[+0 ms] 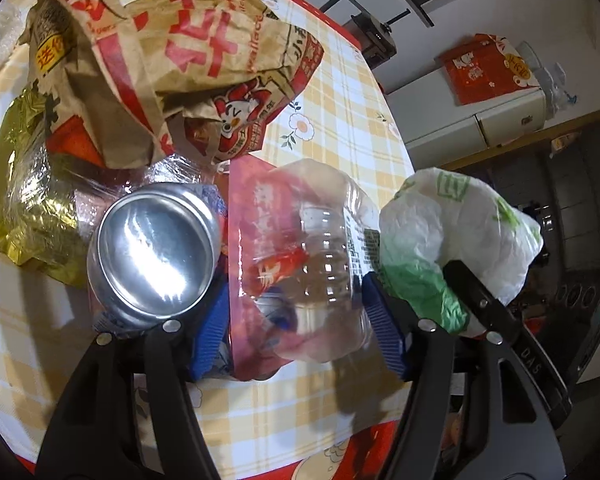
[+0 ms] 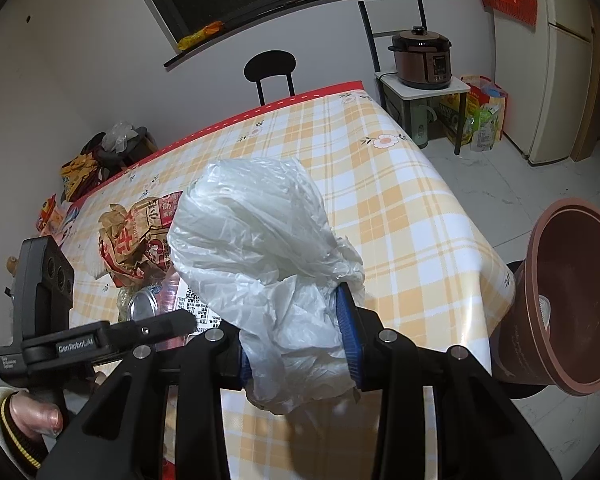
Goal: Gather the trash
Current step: 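Lower the left gripper onto the clear tray while the right gripper holds the bag, then open the right gripper over the brown bin while the left gripper carries the tray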
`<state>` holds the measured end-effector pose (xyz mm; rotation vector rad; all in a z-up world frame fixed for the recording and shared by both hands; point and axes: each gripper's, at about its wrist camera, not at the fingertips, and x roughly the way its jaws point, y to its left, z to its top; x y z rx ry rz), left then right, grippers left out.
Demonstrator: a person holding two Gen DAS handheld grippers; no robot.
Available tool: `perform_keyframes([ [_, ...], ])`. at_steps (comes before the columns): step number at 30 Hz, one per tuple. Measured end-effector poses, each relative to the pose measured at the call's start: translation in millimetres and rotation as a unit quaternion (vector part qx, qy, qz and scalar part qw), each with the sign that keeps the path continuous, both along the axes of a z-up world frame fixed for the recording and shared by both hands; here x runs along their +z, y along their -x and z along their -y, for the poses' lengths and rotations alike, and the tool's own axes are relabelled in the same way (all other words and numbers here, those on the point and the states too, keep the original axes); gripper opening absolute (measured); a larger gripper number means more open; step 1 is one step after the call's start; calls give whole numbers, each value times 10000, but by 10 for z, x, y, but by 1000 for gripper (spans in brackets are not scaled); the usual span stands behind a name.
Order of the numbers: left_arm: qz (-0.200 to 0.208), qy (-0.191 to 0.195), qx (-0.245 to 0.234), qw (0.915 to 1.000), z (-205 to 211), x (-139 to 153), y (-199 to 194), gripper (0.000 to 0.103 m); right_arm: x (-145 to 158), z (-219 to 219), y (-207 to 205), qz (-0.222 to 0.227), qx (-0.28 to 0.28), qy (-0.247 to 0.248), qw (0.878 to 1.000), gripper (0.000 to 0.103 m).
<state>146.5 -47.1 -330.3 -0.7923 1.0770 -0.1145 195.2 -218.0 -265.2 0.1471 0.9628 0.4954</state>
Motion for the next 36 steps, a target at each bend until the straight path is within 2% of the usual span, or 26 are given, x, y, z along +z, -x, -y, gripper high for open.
perform_keyframes([
  [5,46,-213,-71,9997,26,15,-46,65,-19,17,15,-59,-46,-42,10000,36],
  [9,-11,-197,-1,9998,6,13,-47,64,-22,37,34,-100,-70,-67,9999,36],
  [13,111,-10,-12,9999,-1,131,-17,57,-1,46,55,-88,-83,-87,9999,36],
  [19,779,181,-443,9958,61,465,27,55,23,118,86,-157,-195,-288,9993,36],
  [24,650,552,-508,9951,121,364,-34,54,-36,208,96,-287,-330,-484,9979,36],
  [27,601,227,-595,9962,211,336,-47,48,-46,208,116,-287,-310,-483,9979,36],
  [36,561,62,-671,9962,236,381,-87,45,-37,295,128,-314,-407,-607,9968,35],
])
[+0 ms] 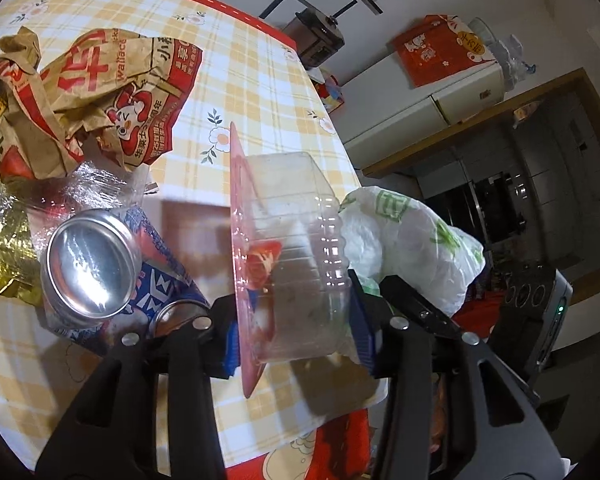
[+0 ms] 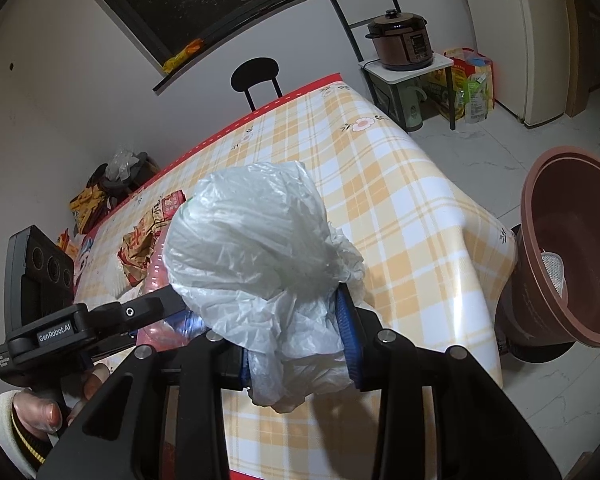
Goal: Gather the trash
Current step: 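Open the right gripper over the brown bin while the left gripper carries the tray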
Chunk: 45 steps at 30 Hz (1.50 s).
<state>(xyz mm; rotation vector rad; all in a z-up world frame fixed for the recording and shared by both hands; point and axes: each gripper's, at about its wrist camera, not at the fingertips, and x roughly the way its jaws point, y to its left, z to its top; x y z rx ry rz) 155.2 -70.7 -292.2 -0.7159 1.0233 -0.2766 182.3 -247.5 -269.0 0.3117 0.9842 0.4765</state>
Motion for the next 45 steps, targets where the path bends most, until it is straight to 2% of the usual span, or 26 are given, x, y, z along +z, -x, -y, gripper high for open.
perform_keyframes([
  [4,102,-30,-65,9999,-14,107,15,45,55,35,17,69,-48,-82,9999,35],
  [10,466,-163,-169,9986,-27,377,51,45,225,164,51,260,-240,-246,9991,35],
  [17,905,-392,-224,9949,-38,722,148,45,416,474,101,525,-609,-360,9961,35],
  [22,1113,-636,-187,9916,-34,907,221,45,502,821,115,691,-980,-268,9924,35],
  [30,1294,-915,23,9874,-117,1135,321,46,454,1549,9,662,-1741,235,9822,35],
  [37,1293,-1041,243,9858,-171,1212,373,46,270,2114,-188,505,-2274,717,9698,35],
  [41,1275,-1086,284,9855,-142,1225,399,46,133,2394,-330,330,-2580,755,9626,35],
  [45,1269,-1097,287,9854,-127,1226,393,46,48,2583,-396,222,-2787,750,9572,40],
])
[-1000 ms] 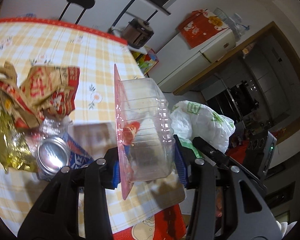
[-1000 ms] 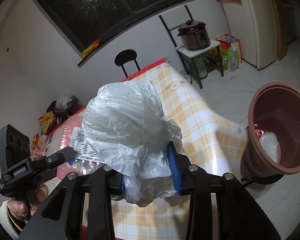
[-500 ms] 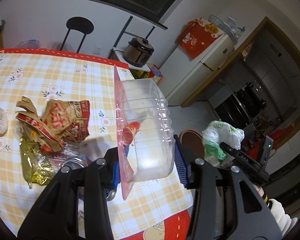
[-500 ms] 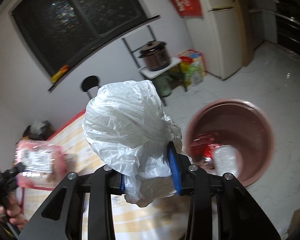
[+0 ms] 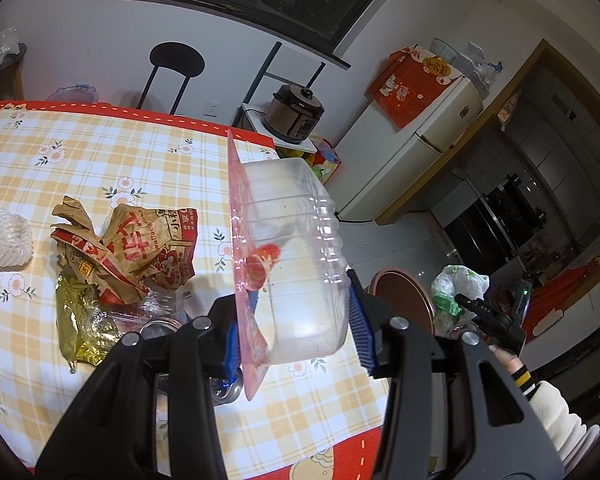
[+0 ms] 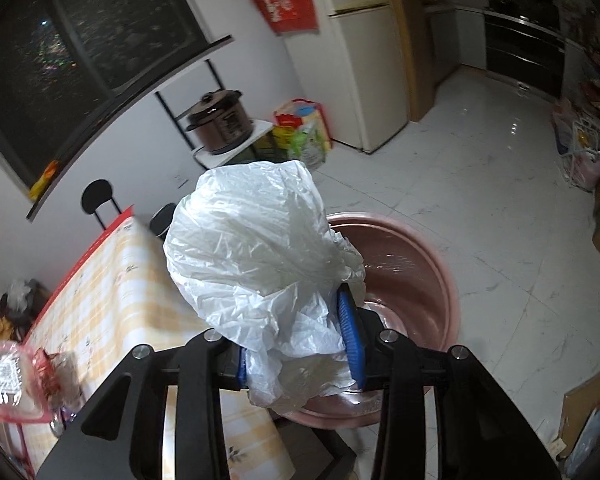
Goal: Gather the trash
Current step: 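Open the right gripper over the brown bin while the left gripper carries the tray, then move the left gripper over the brown bin and release the clear tray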
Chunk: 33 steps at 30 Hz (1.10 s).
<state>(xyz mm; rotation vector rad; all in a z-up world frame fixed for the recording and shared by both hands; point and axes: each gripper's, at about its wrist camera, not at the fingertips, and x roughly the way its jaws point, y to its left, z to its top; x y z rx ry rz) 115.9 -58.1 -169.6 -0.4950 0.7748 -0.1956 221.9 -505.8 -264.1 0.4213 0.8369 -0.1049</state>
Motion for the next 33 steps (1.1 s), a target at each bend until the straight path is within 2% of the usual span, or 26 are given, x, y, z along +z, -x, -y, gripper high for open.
perform_keyframes([
  [2,-1,-11,-20,10000,25,1,-7,46,-4,36,-24,-7,-60,58,10000,41],
  [8,58,-58,-69,9999,94,31,-25,46,108,85,46,160,-226,142,9995,75],
  [13,98,-76,-92,9999,77,46,-31,46,259,66,97,342,-169,261,9989,87],
  [16,138,-109,-116,9998,69,74,-27,46,401,15,158,493,-211,419,9977,98],
  [25,301,-92,-327,9990,143,179,-56,46,964,-267,446,1136,-126,930,9891,98],
  [33,431,40,-751,9962,505,231,-214,46,1366,-365,807,1549,-4,894,9839,98],
])
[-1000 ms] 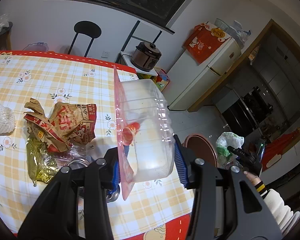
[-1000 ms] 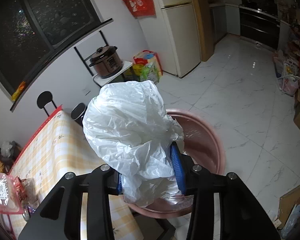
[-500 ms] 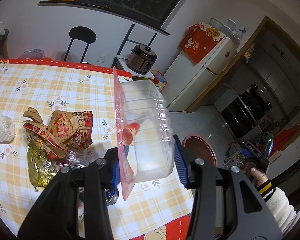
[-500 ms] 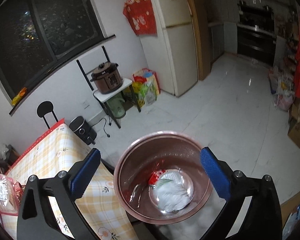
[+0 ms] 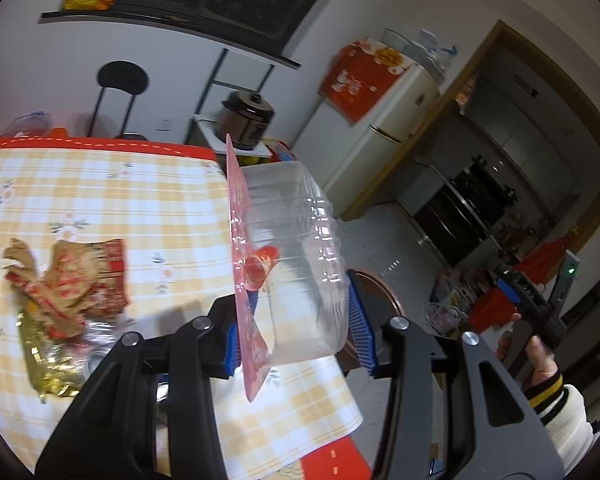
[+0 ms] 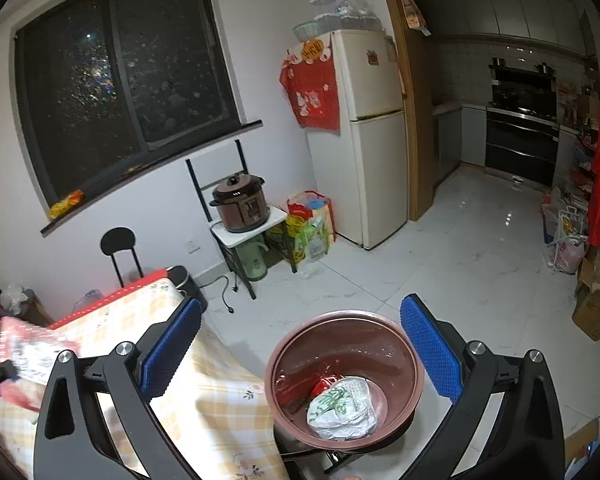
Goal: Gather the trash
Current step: 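Move the left gripper over the brown bin and release the clear tray, then bring both grippers back over the table toward the remaining trash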
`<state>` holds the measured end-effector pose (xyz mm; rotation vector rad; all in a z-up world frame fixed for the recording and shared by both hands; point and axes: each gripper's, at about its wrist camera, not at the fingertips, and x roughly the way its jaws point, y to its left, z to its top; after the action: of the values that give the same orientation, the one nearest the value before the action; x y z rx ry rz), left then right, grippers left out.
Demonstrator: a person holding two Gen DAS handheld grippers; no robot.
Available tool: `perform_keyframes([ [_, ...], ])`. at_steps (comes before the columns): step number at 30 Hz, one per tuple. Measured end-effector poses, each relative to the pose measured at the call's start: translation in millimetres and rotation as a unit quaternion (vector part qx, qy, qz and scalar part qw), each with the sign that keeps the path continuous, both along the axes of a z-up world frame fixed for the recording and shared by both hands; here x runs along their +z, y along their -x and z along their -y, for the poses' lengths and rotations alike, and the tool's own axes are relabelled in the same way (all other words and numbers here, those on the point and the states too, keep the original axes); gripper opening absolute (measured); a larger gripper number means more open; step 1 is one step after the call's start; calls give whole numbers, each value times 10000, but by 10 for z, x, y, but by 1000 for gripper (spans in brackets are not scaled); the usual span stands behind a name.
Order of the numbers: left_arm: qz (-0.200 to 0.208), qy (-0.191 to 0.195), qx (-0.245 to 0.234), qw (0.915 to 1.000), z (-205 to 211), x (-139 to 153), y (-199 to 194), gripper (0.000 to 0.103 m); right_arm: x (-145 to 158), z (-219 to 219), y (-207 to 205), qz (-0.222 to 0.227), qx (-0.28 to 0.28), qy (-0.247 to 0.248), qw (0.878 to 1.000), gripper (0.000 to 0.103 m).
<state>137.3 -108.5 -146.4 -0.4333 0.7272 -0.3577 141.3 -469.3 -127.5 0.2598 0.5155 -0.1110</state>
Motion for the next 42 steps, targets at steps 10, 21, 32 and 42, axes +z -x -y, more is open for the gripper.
perform_keyframes([
  [10,-220,7,-998,9948,1179,-247,-550,46,161,297,368,102,26,65,9999,98],
  [21,-391,95,-2134,9761,2904,-565,-1227,71,10,883,478,-72,-419,-30,9991,98],
  [32,191,-479,-1632,9852,2578,-259,-1260,96,0,876,396,69,-244,-160,9995,98],
  [42,399,-1234,504,9903,578,160,-687,97,56,171,-104,311,720,-404,9961,98],
])
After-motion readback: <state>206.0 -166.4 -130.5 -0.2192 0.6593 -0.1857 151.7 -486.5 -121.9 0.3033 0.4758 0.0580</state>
